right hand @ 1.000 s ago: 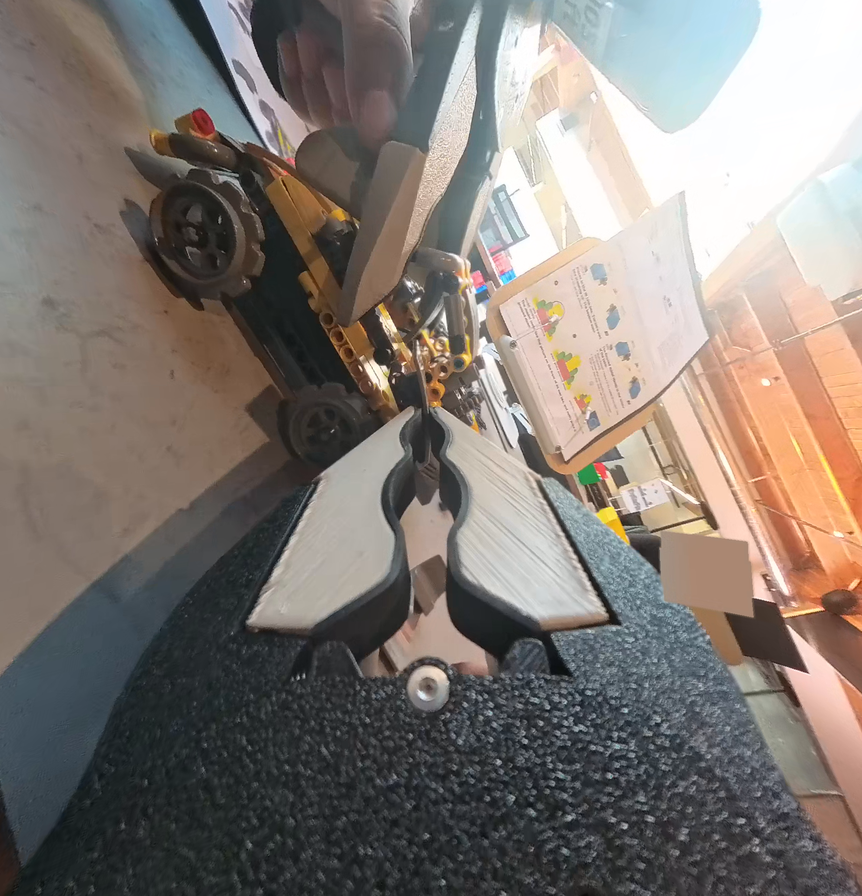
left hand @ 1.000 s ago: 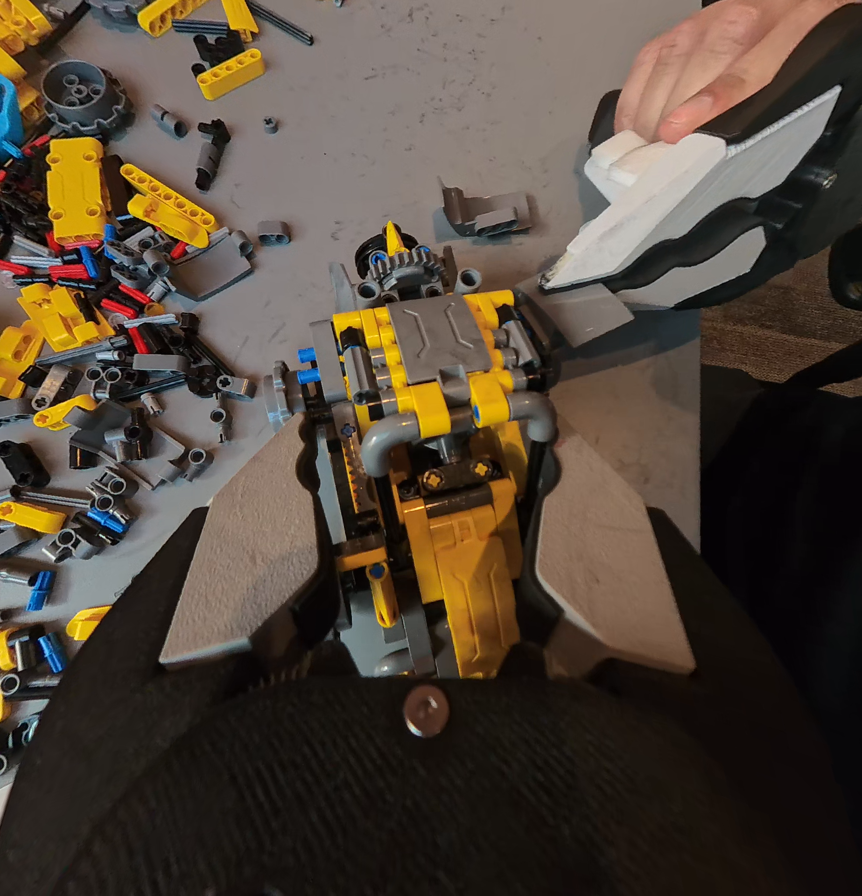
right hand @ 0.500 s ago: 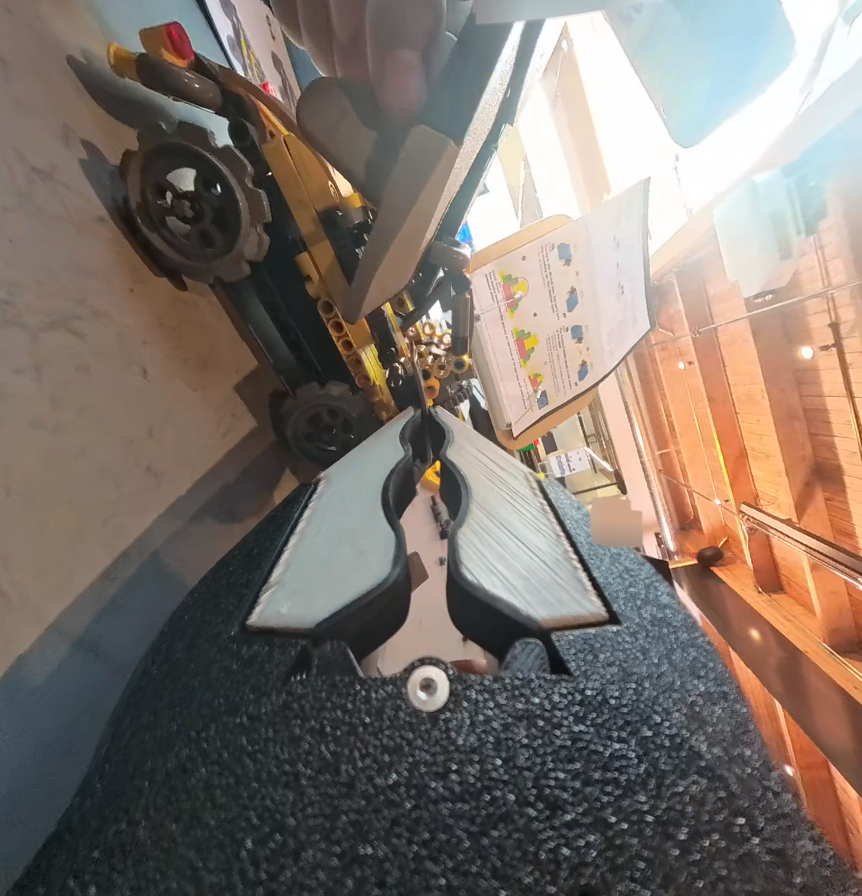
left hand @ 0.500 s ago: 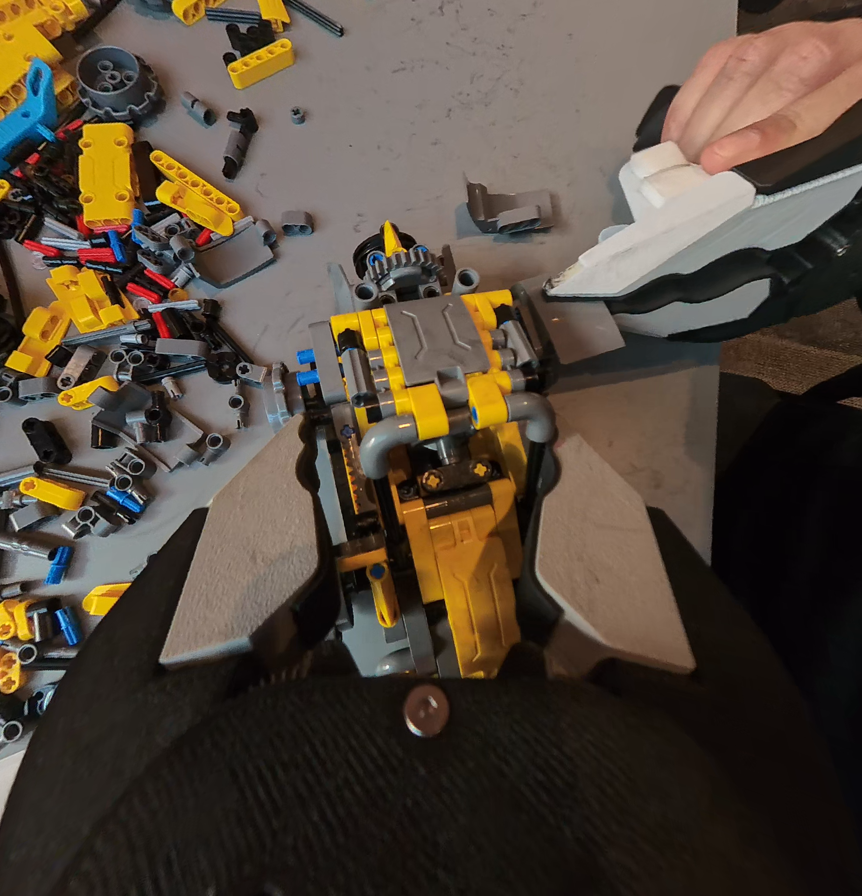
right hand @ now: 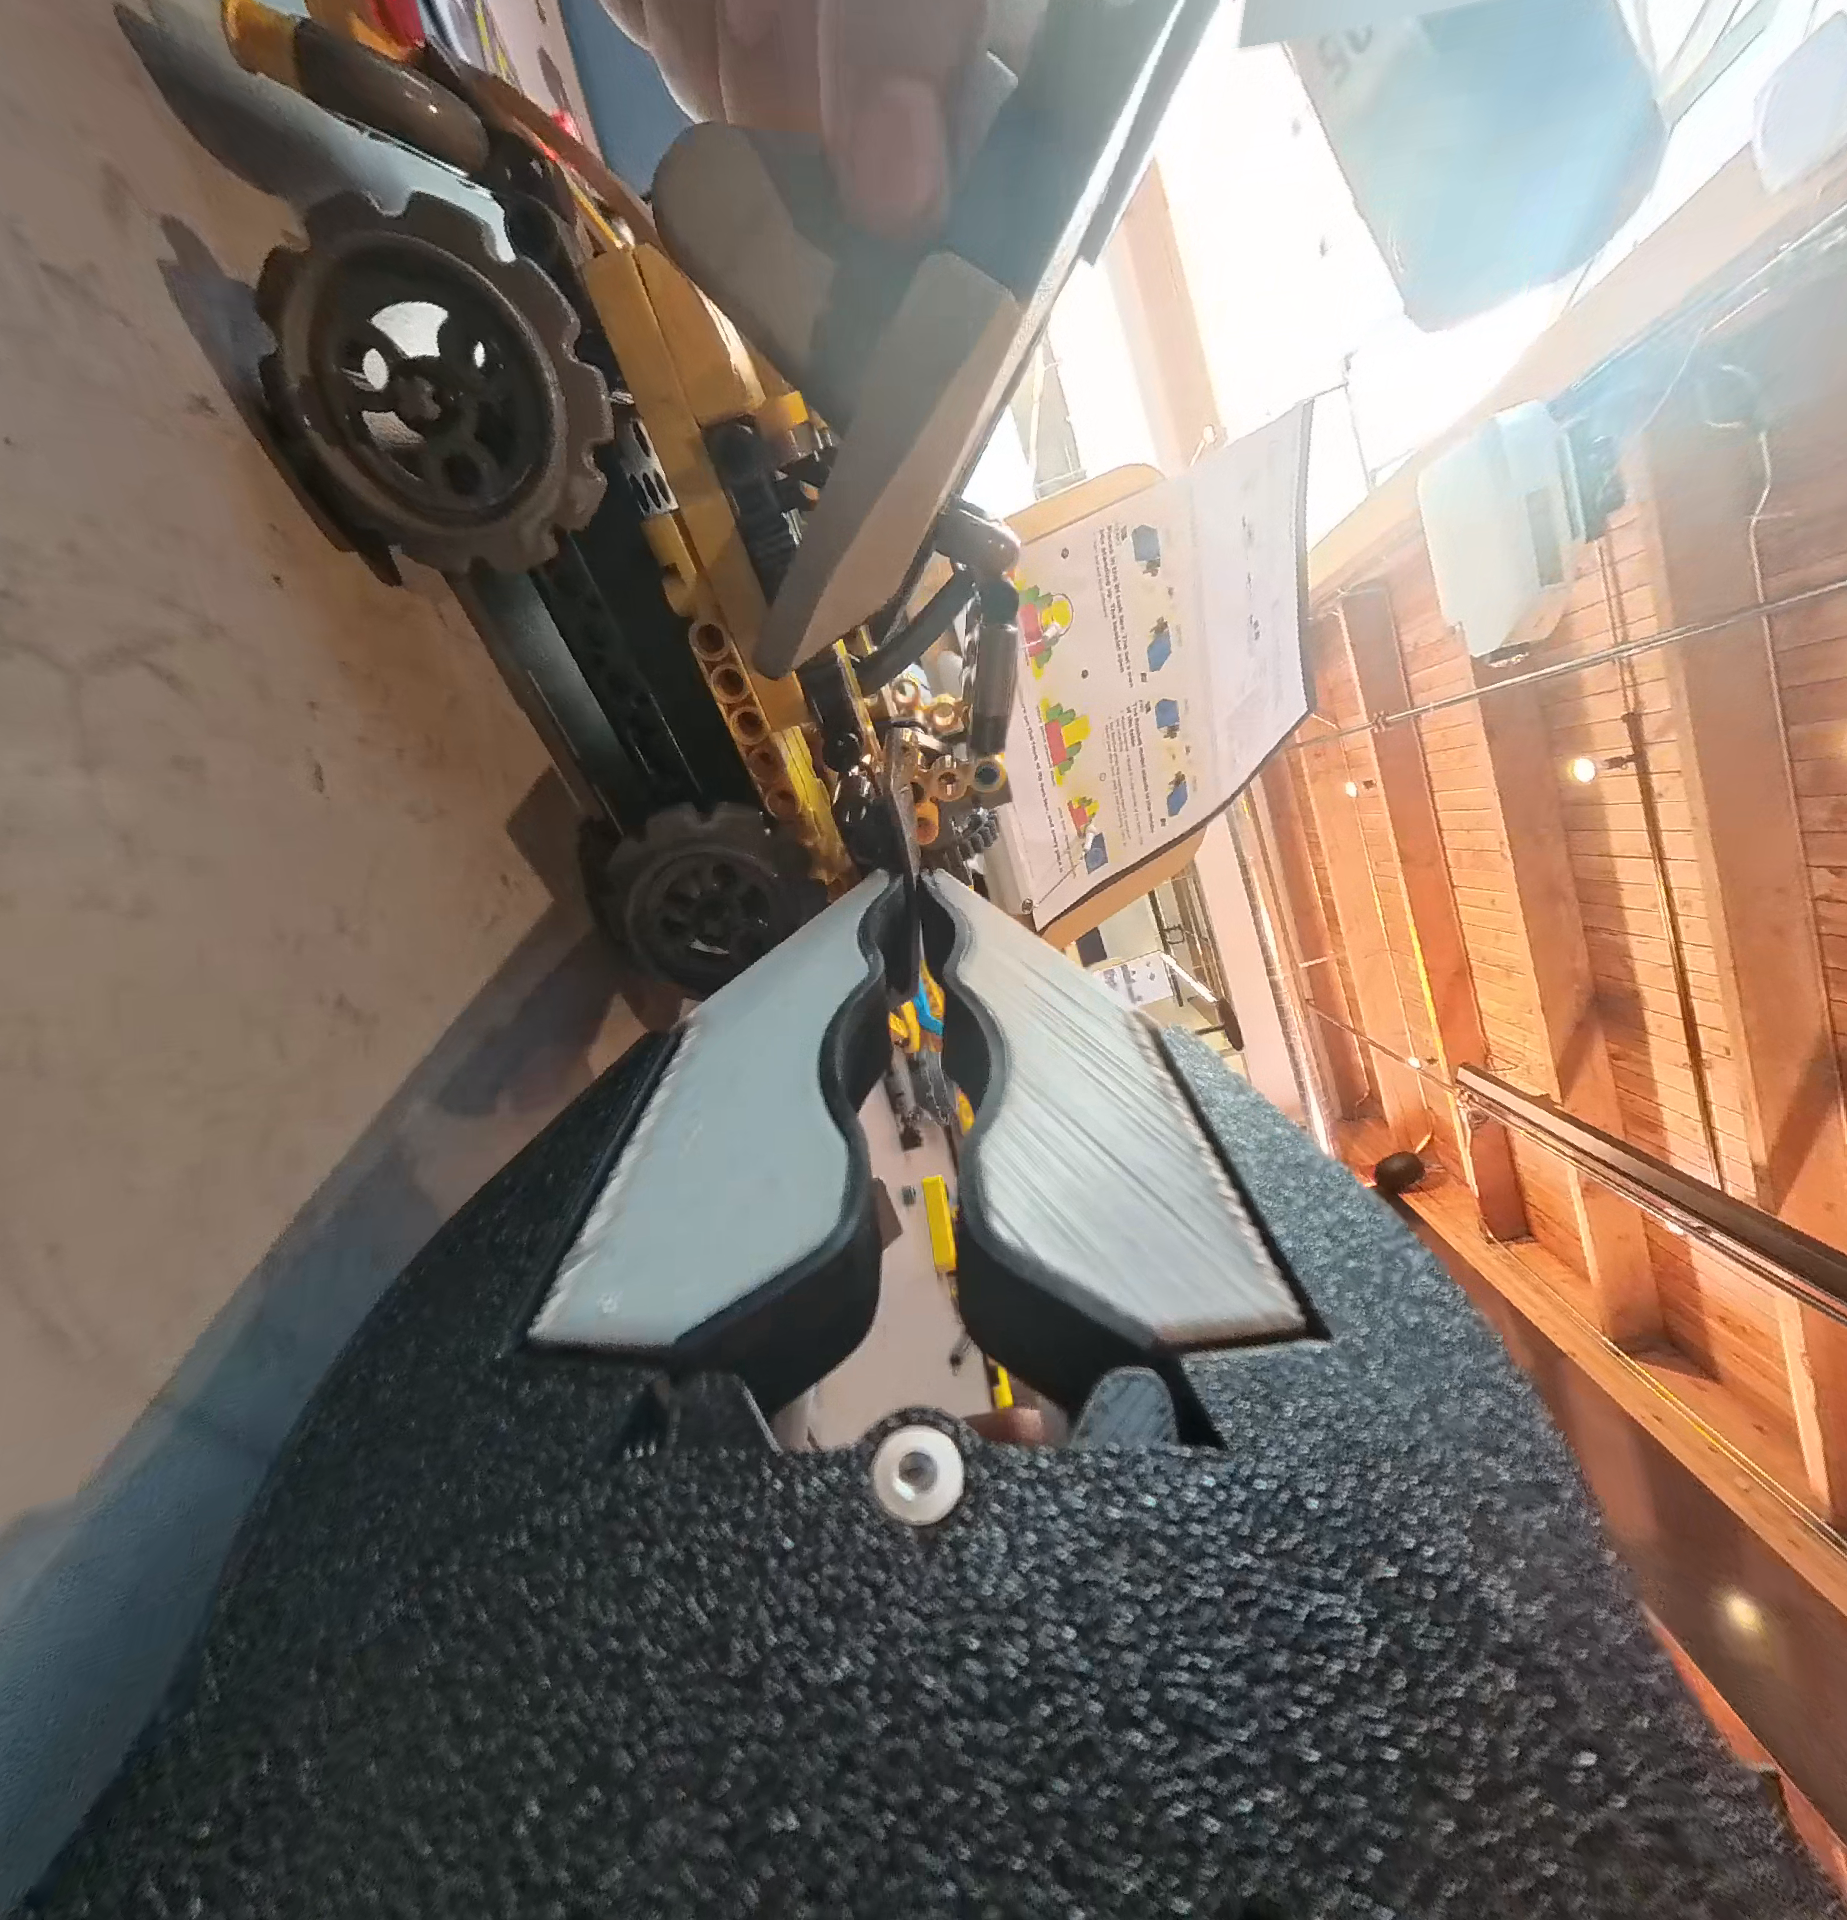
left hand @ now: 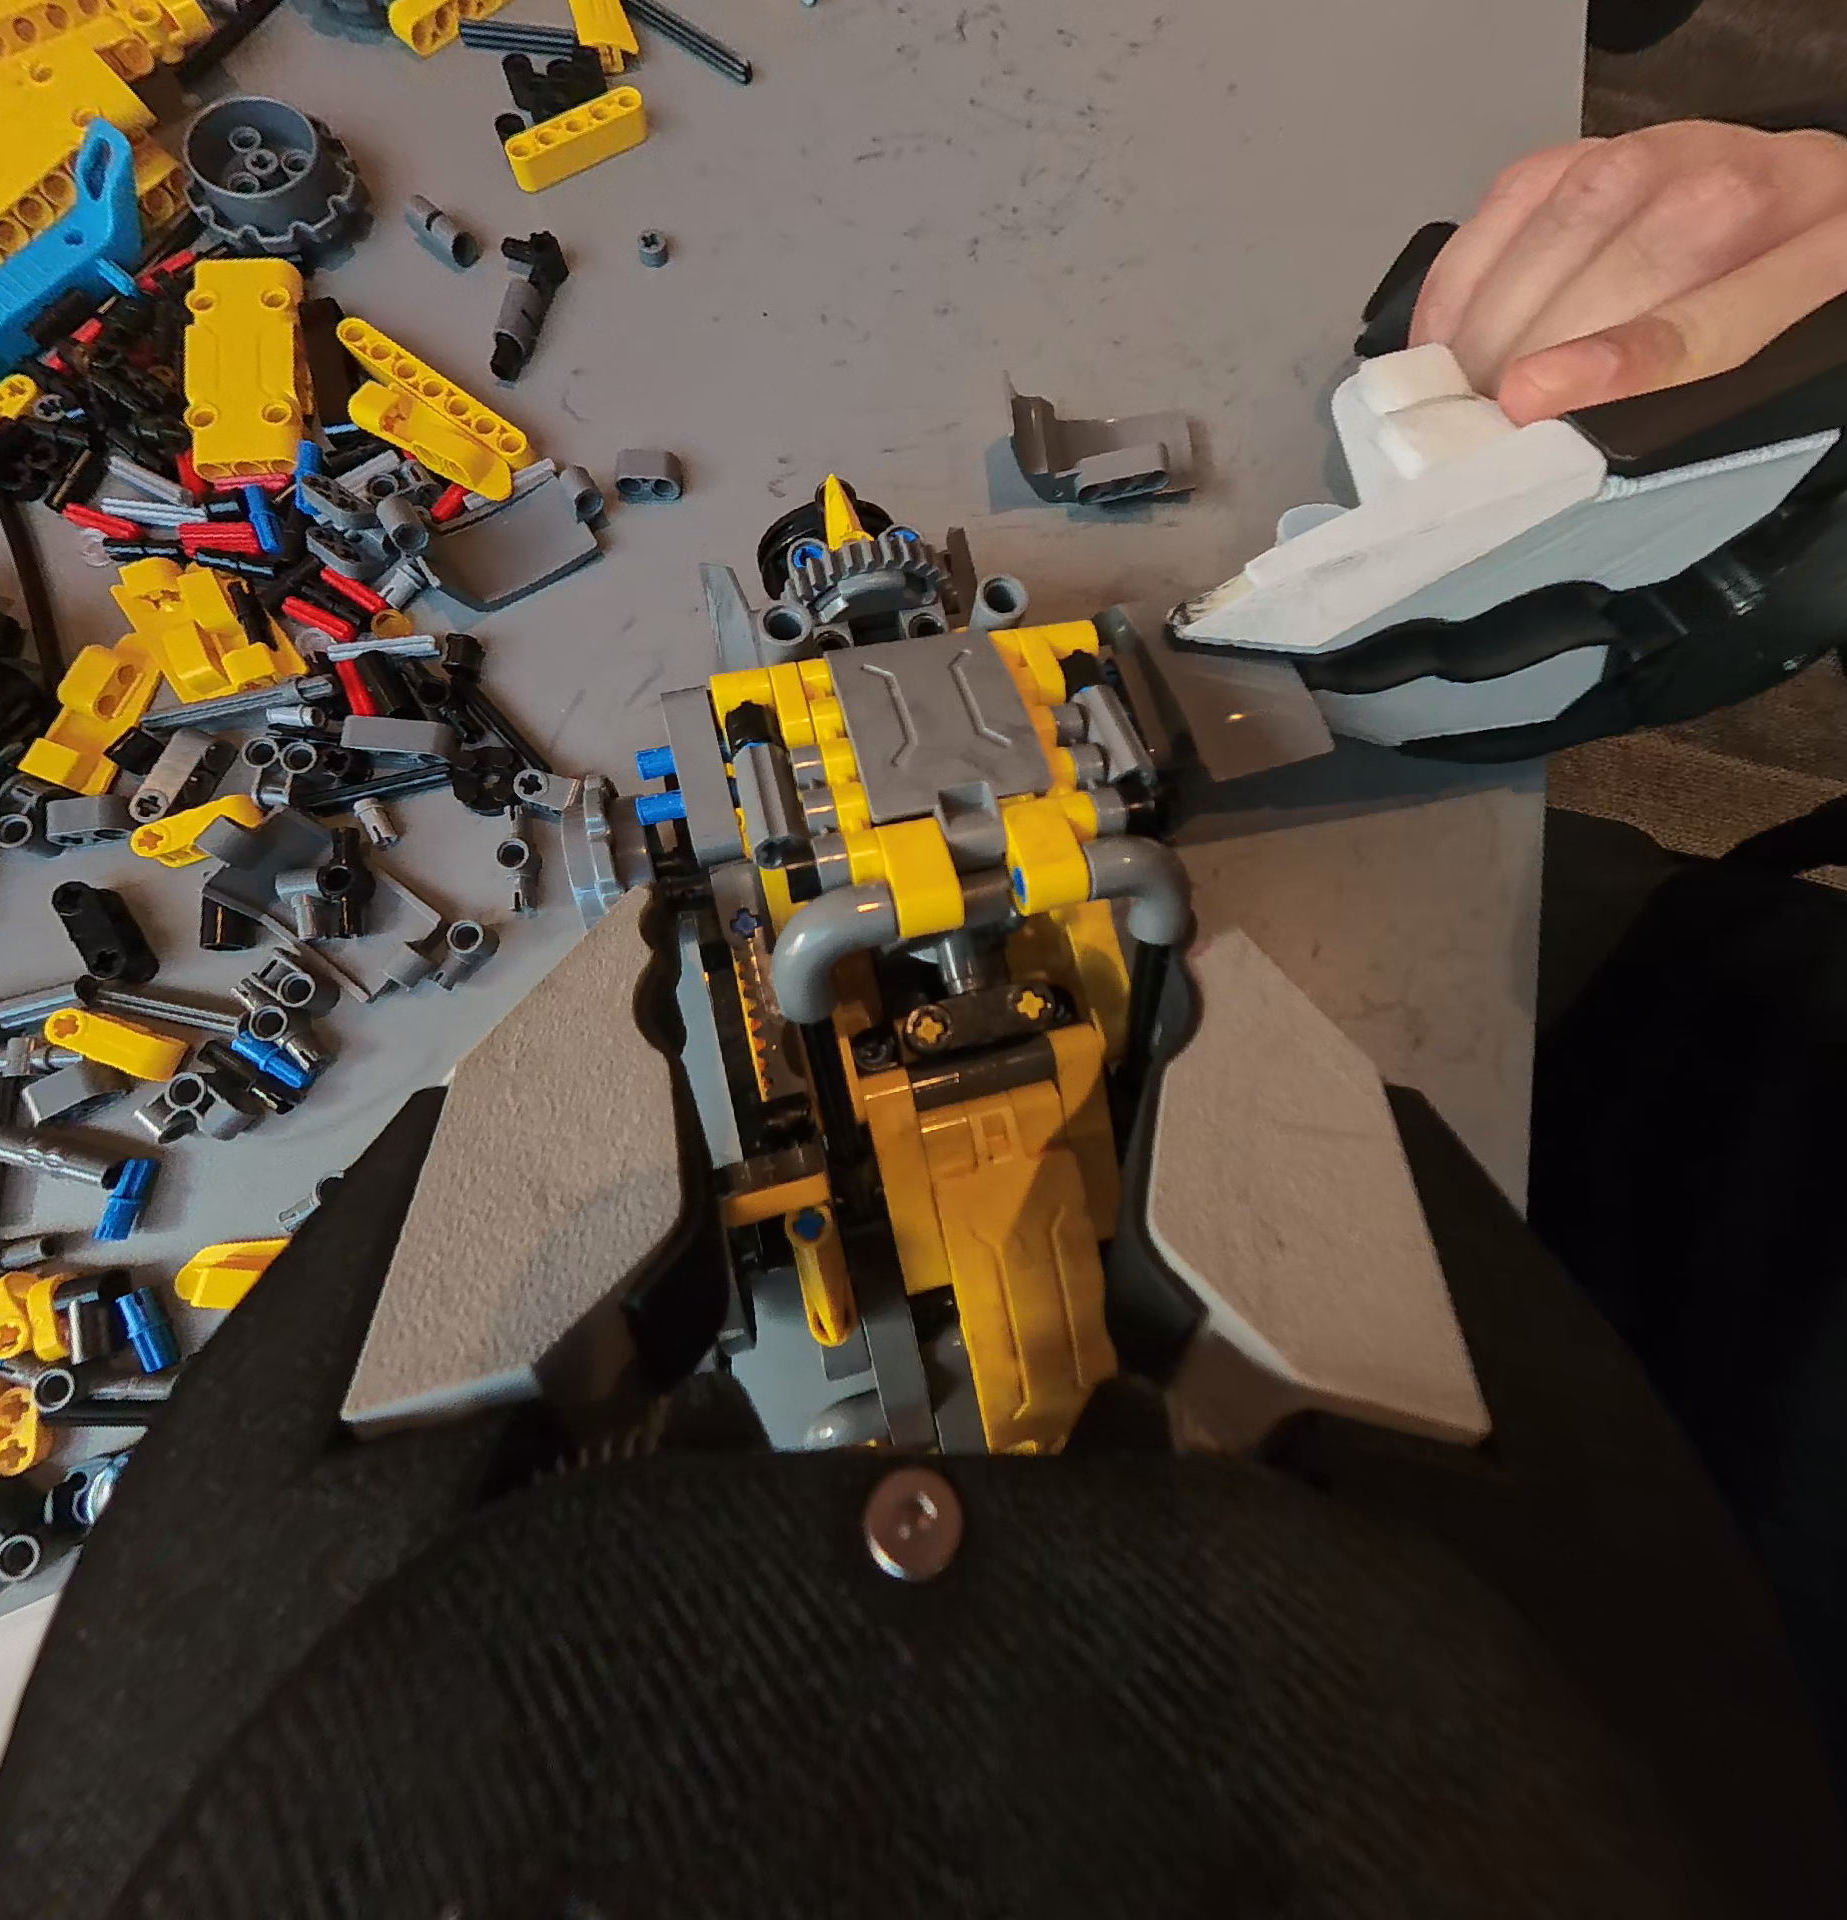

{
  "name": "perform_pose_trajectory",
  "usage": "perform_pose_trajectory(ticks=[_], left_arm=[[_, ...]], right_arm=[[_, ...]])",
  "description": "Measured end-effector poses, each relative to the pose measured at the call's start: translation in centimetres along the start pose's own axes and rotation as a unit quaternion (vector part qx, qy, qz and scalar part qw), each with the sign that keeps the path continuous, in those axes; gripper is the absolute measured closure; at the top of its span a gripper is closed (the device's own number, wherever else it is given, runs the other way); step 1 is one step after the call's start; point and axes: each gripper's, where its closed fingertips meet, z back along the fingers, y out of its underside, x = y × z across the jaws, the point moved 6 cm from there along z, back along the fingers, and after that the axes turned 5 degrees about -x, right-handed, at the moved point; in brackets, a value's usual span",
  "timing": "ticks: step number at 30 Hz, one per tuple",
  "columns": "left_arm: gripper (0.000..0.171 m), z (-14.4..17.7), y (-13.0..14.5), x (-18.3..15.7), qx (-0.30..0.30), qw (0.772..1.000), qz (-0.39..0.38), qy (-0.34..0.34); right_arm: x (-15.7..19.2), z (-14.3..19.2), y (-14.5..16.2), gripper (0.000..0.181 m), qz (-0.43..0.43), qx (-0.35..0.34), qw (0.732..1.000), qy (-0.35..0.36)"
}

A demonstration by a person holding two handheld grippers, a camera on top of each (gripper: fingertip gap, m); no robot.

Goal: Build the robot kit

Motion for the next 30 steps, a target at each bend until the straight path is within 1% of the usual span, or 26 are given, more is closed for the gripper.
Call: perform_pose_trajectory(ticks=[4, 11, 14, 17, 18, 19, 20, 25, 29, 30], left_arm=[[0.082, 0.1, 0.0, 0.2, -0.002, 1.000, 0.007, -0.010], [0.082, 0.2, 0.2, 0.3, -0.007, 1.000, 0.013, -0.019], [0.081, 0.3, 0.3, 0.3, -0.008, 1.000, 0.012, -0.019], [0.081, 0.3, 0.3, 0.3, -0.009, 1.000, 0.014, -0.020], [0.081, 0.2, 0.3, 0.1, -0.010, 1.000, 0.012, -0.014], [0.081, 0.2, 0.3, 0.1, -0.009, 1.000, 0.010, -0.021], [0.081, 0.3, 0.3, 0.2, -0.006, 1.000, 0.010, -0.022], [0.082, 0.3, 0.3, 0.3, -0.014, 1.000, 0.013, -0.016], [0.082, 0.3, 0.3, 0.4, -0.022, 1.000, 0.014, -0.012], [0.083, 0.3, 0.3, 0.4, -0.023, 1.000, 0.013, -0.010]], right_arm=[[0.2, -0.4, -0.3, 0.181, -0.003, 0.044, 0.999, 0.016], [0.4, -0.7, -0.6, 0.181, 0.015, 0.065, 0.997, 0.029], [0.4, -0.8, -0.7, 0.181, 0.020, 0.063, 0.997, 0.035], [0.4, -0.9, -0.7, 0.181, -0.004, 0.069, 0.997, 0.032], [0.3, -1.2, -0.8, 0.181, -0.017, 0.071, 0.997, 0.029], [0.2, -1.3, -0.9, 0.181, -0.042, 0.079, 0.996, 0.024], [0.1, -1.4, -0.8, 0.181, -0.053, 0.077, 0.996, 0.016], [-0.1, -1.2, -0.5, 0.181, -0.005, 0.042, 0.999, 0.000], [-0.3, -1.1, -0.5, 0.181, -0.032, 0.041, 0.999, -0.005], [-0.4, -1.0, -0.5, 0.179, -0.033, 0.039, 0.999, -0.006]])
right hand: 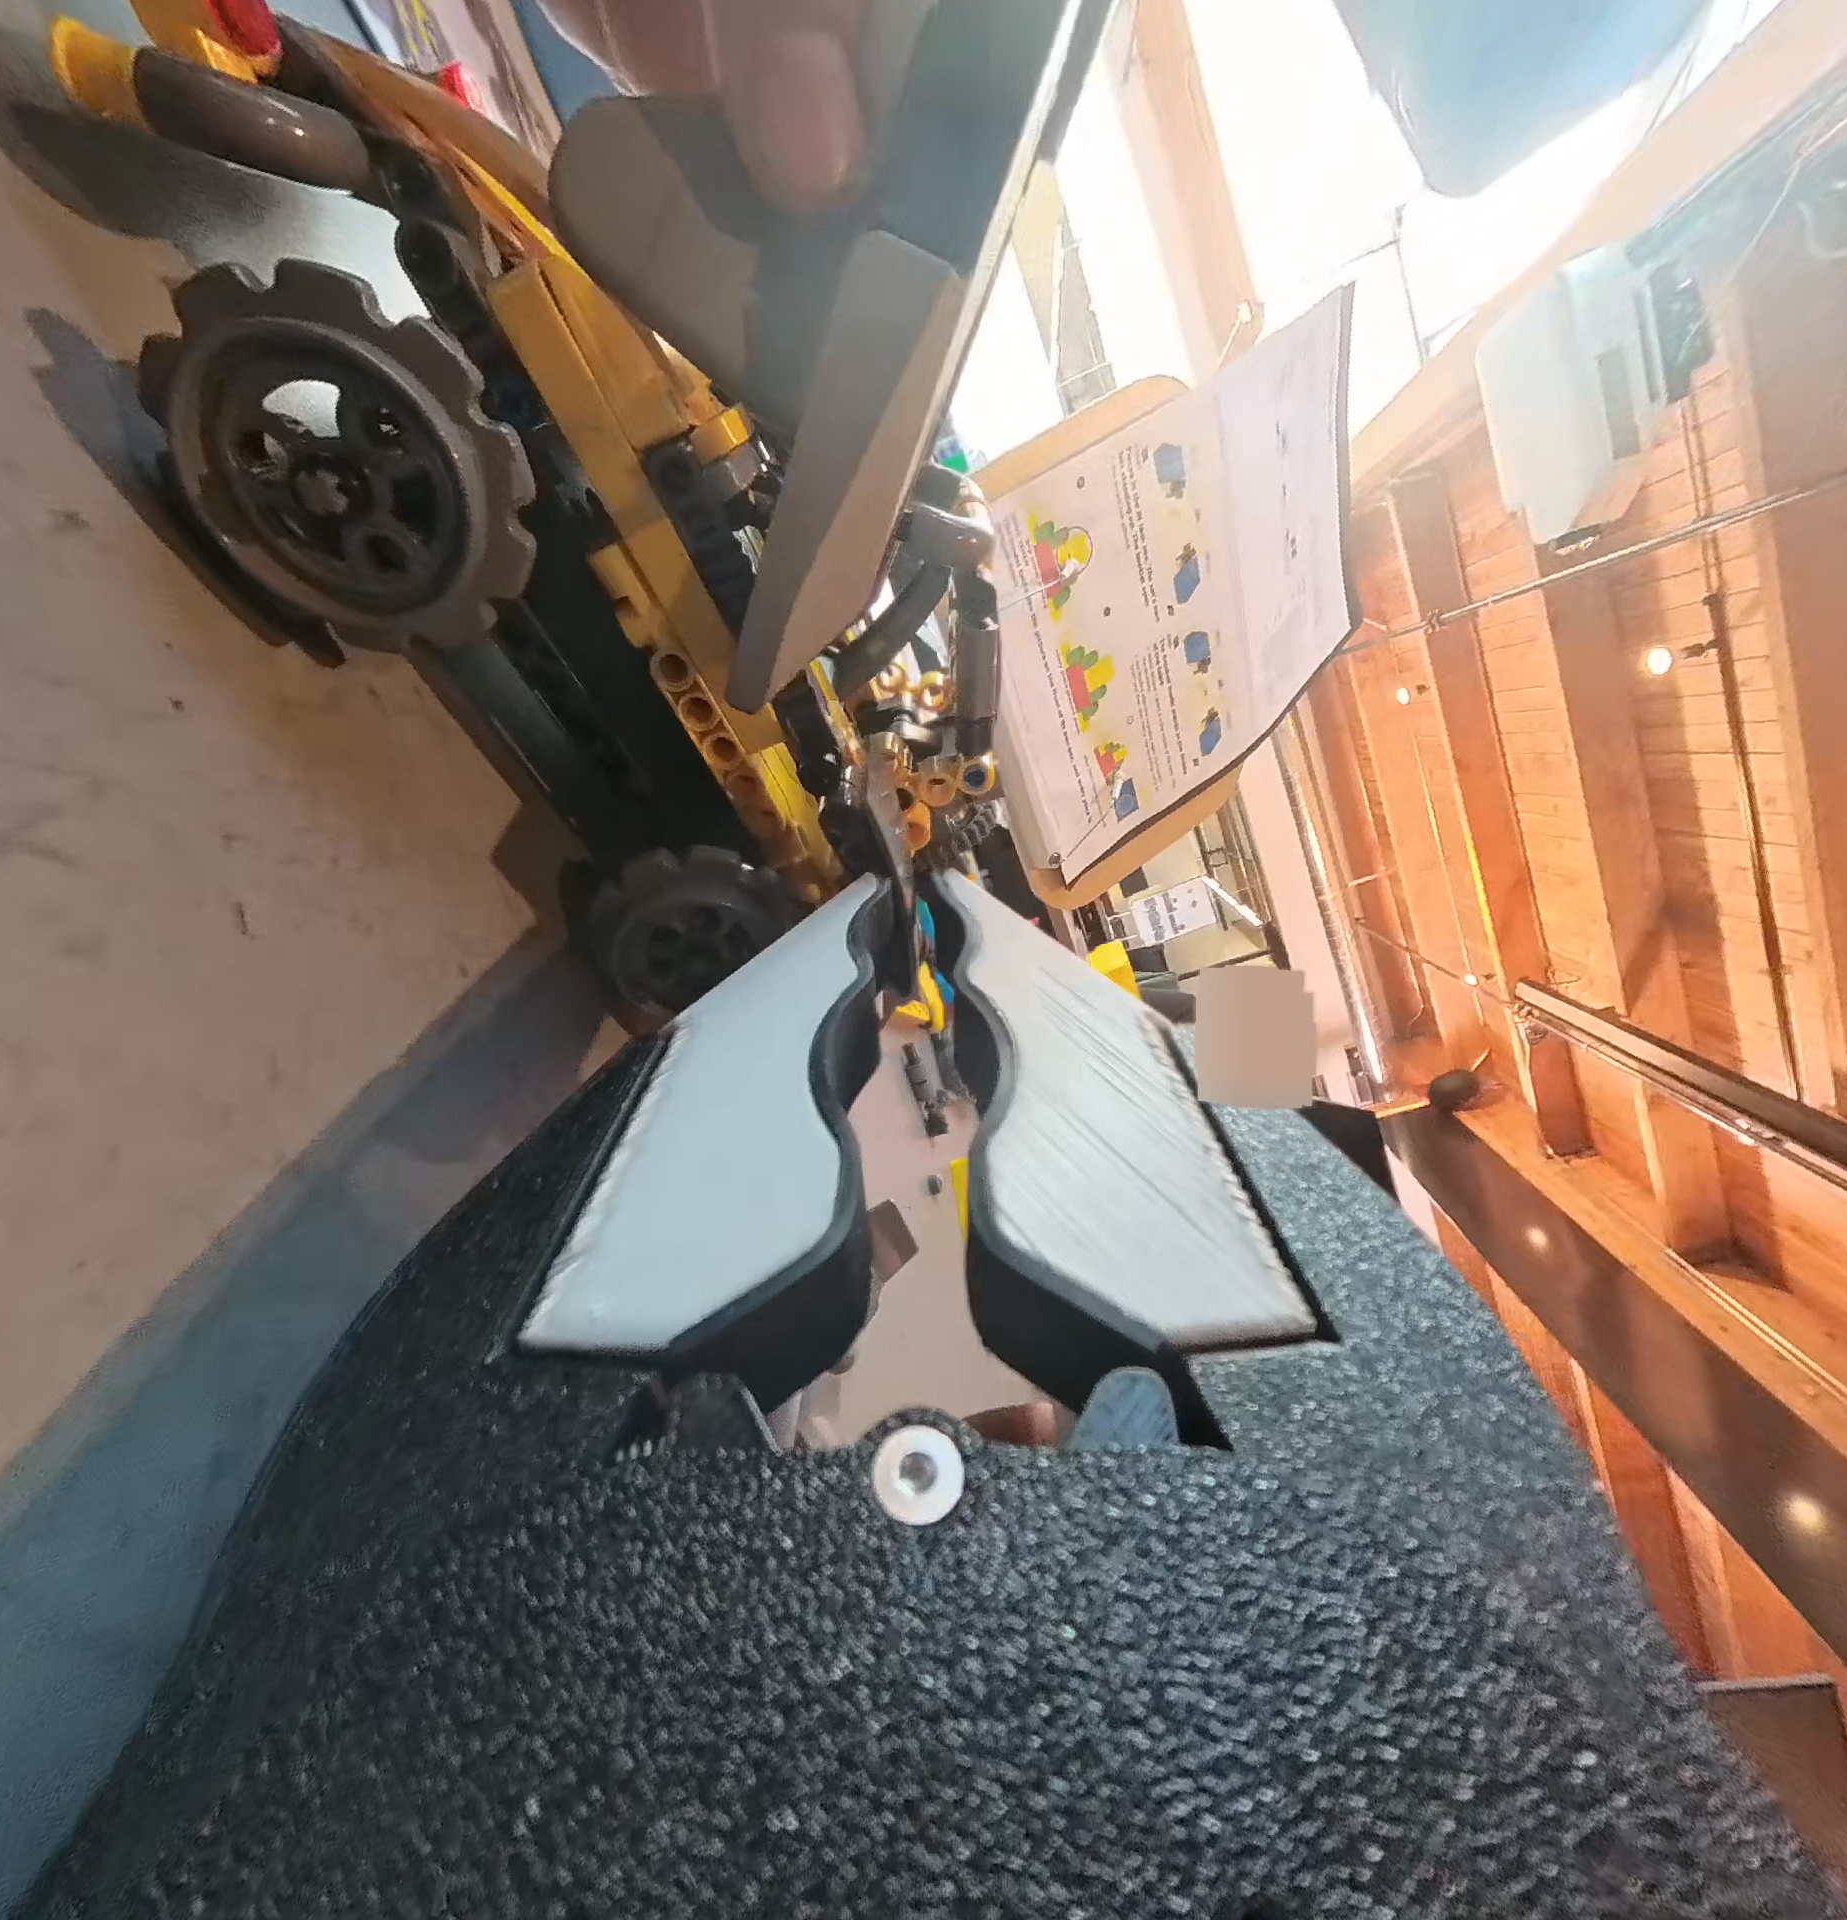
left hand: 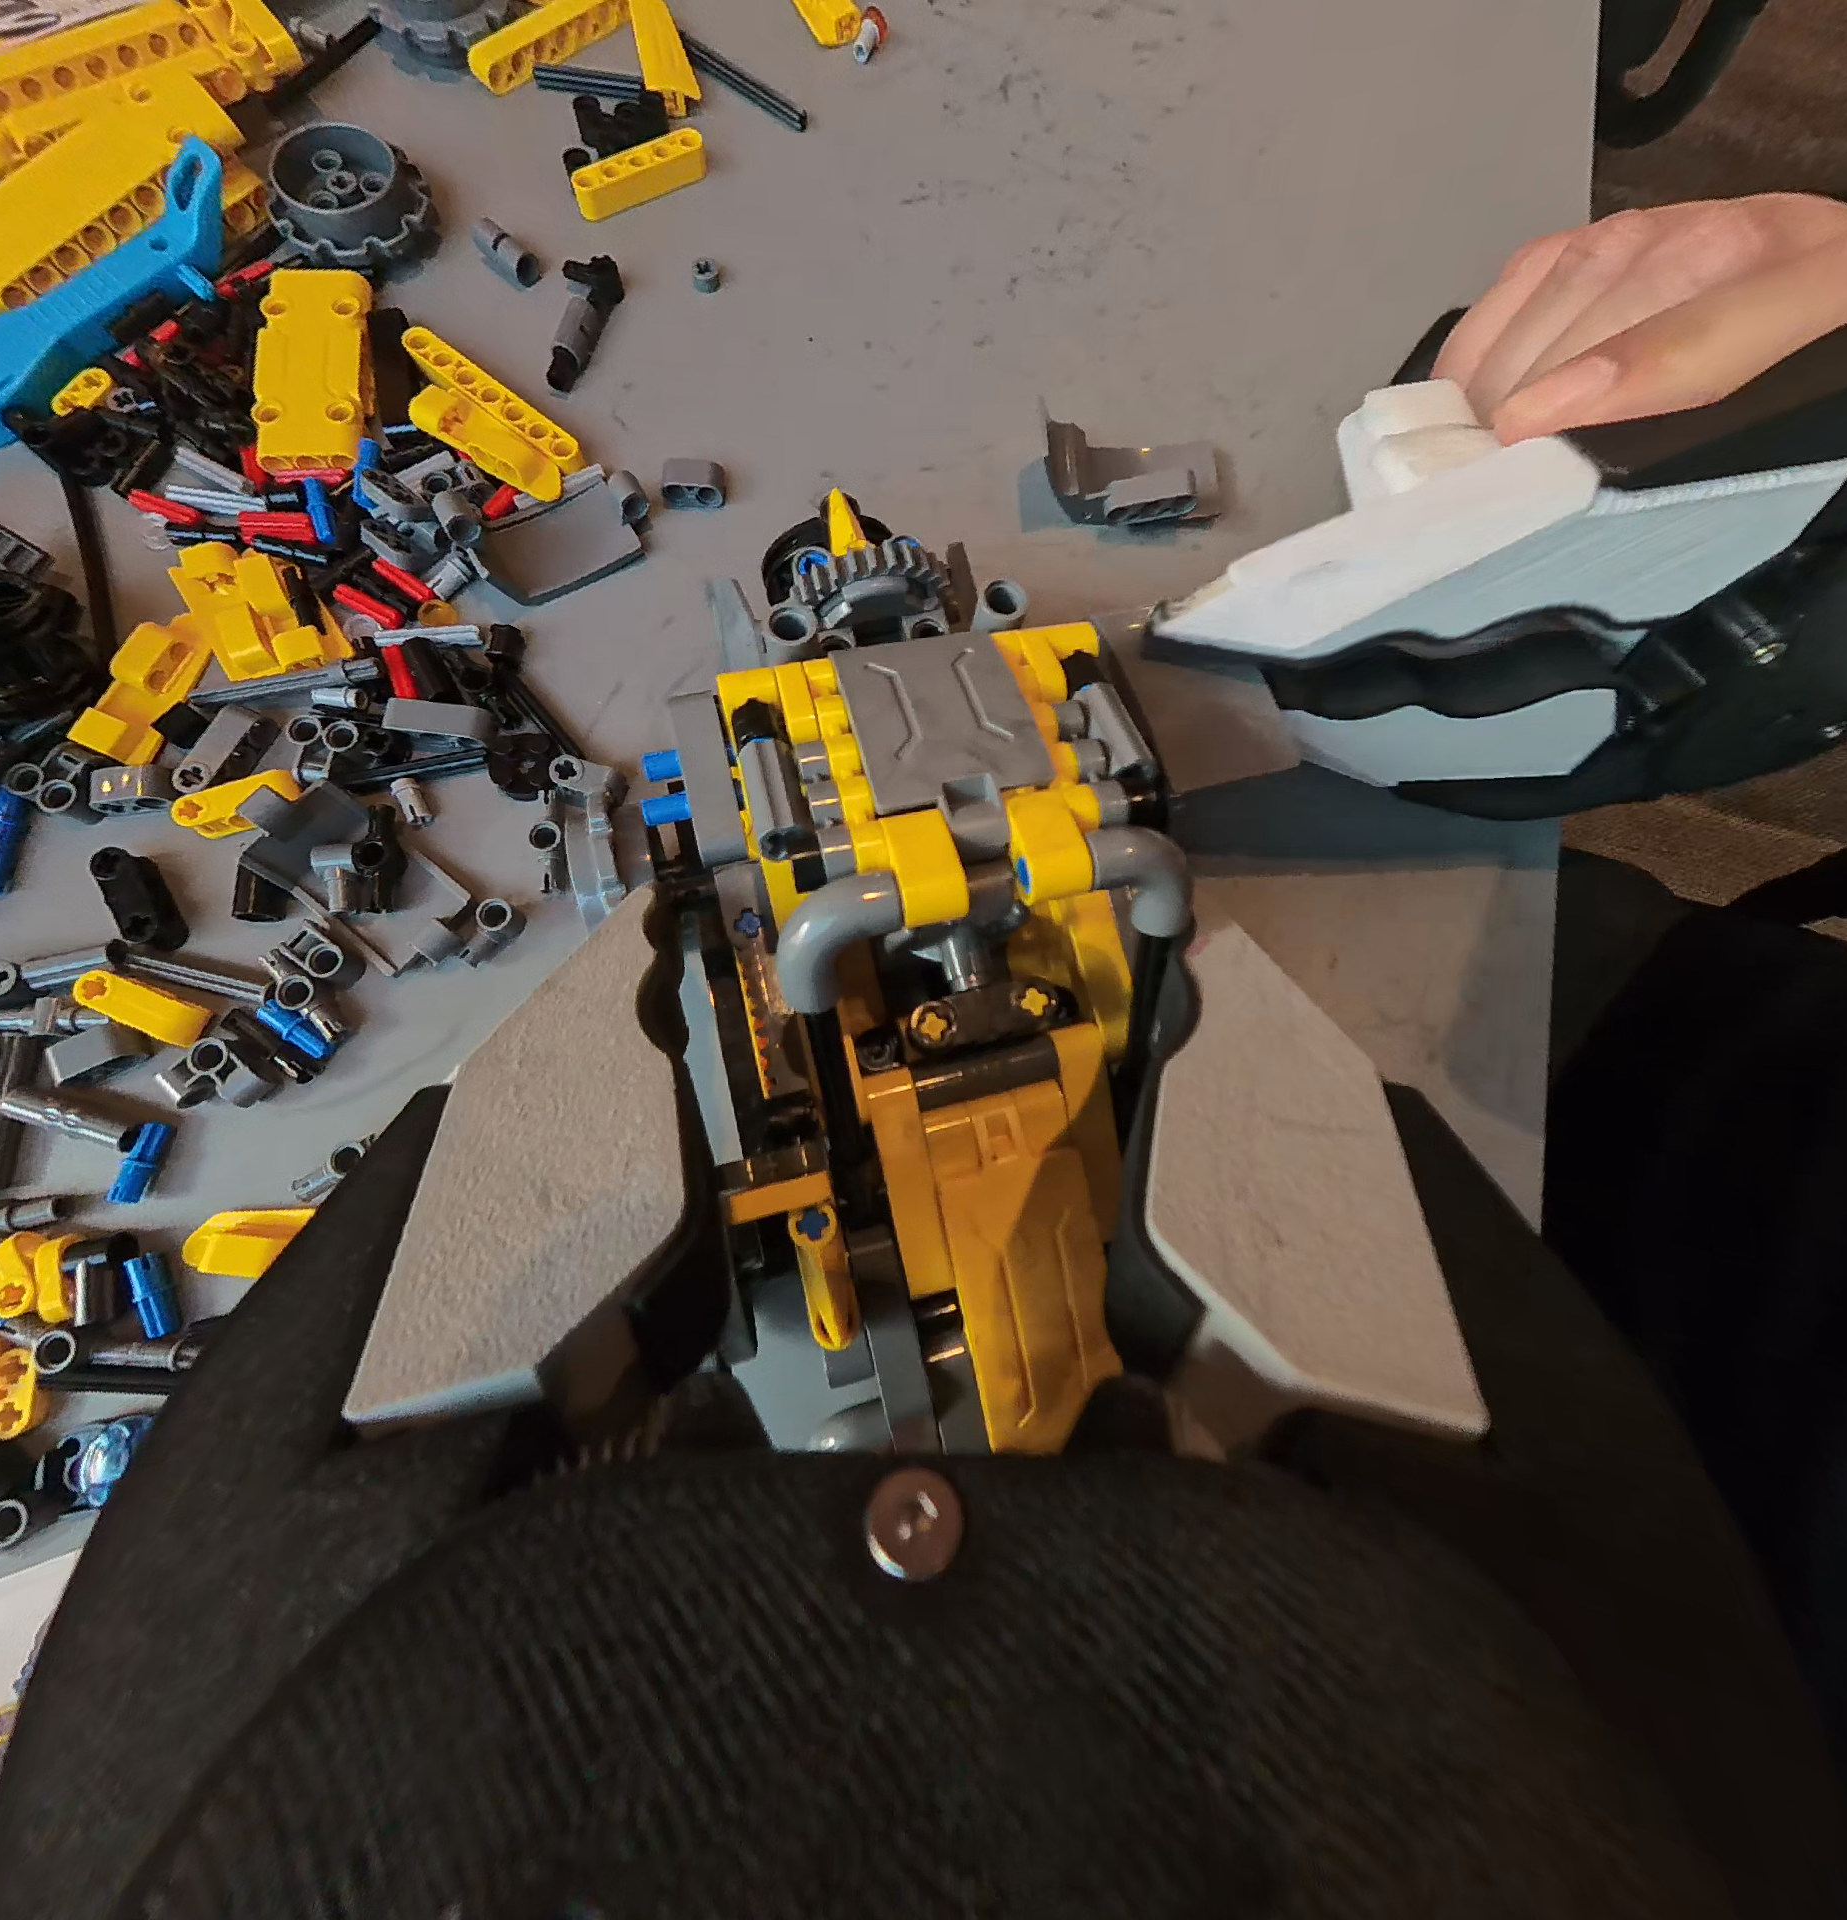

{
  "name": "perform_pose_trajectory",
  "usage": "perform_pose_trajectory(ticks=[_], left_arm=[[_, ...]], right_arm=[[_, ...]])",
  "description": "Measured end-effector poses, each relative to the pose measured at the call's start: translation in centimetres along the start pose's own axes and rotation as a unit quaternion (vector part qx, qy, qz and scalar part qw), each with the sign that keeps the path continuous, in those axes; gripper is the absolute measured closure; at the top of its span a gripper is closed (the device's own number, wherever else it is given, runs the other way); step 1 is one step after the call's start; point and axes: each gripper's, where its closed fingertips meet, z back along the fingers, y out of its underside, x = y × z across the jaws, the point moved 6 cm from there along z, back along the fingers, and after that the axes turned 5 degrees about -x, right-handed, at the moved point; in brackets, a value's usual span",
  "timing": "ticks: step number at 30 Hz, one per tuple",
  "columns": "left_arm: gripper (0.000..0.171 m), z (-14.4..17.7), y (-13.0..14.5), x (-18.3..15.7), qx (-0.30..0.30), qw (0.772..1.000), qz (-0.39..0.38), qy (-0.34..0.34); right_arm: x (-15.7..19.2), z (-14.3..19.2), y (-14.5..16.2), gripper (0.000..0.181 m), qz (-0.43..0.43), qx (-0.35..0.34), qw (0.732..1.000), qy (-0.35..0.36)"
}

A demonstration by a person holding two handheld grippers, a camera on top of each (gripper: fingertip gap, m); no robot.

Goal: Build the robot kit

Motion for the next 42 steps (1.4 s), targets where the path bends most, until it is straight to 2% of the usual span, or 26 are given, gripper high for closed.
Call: perform_pose_trajectory(ticks=[2, 6, 9, 11, 13, 17, 21, 24, 29, 32, 37, 42], left_arm=[[0.082, 0.1, 0.0, 0.0, 0.001, 1.000, -0.005, 0.008], [0.082, 0.2, 0.2, 0.0, 0.005, 0.999, -0.018, 0.028], [0.082, 0.4, 0.4, -0.2, 0.010, 0.998, -0.036, 0.053], [0.082, 0.5, 0.4, -0.3, 0.012, 0.997, -0.044, 0.064], [0.082, 0.6, 0.5, -0.4, 0.012, 0.996, -0.050, 0.071], [0.082, 0.8, 0.6, -0.5, 0.015, 0.994, -0.061, 0.086], [0.082, 0.8, 0.7, -0.7, 0.016, 0.994, -0.065, 0.090], [0.082, 1.0, 0.9, -0.7, 0.019, 0.992, -0.073, 0.100], [0.083, 1.1, 0.9, -0.7, 0.026, 0.991, -0.078, 0.107], [0.082, 1.1, 0.9, -0.7, 0.032, 0.991, -0.080, 0.100], [0.082, 1.2, 1.0, -0.6, 0.036, 0.990, -0.083, 0.104], [0.082, 1.4, 1.0, -0.4, 0.037, 0.992, -0.075, 0.096]], right_arm=[[0.0, 0.3, 0.3, 0.168, 0.015, -0.007, 1.000, -0.020], [-0.6, 1.4, 0.6, 0.151, -0.016, -0.030, 0.997, -0.072], [-0.1, 2.3, -0.2, 0.163, -0.039, -0.063, 0.985, -0.155], [-0.5, 2.4, -0.4, 0.155, -0.095, -0.065, 0.972, -0.203], [-1.6, 2.4, -0.3, 0.150, -0.139, -0.071, 0.964, -0.216], [-2.4, 2.4, -0.8, 0.163, -0.232, -0.098, 0.920, -0.299], [-1.8, 1.5, -0.6, 0.170, -0.193, -0.086, 0.923, -0.322], [-1.6, 1.4, -1.1, 0.171, -0.152, -0.103, 0.929, -0.321], [-2.0, 0.8, -1.2, 0.169, -0.207, -0.098, 0.896, -0.380], [-1.9, 0.8, -1.3, 0.169, -0.209, -0.090, 0.899, -0.374], [-2.0, 0.5, -1.1, 0.169, -0.242, -0.103, 0.882, -0.390], [-1.8, 0.4, -1.2, 0.168, -0.205, -0.117, 0.896, -0.377]])
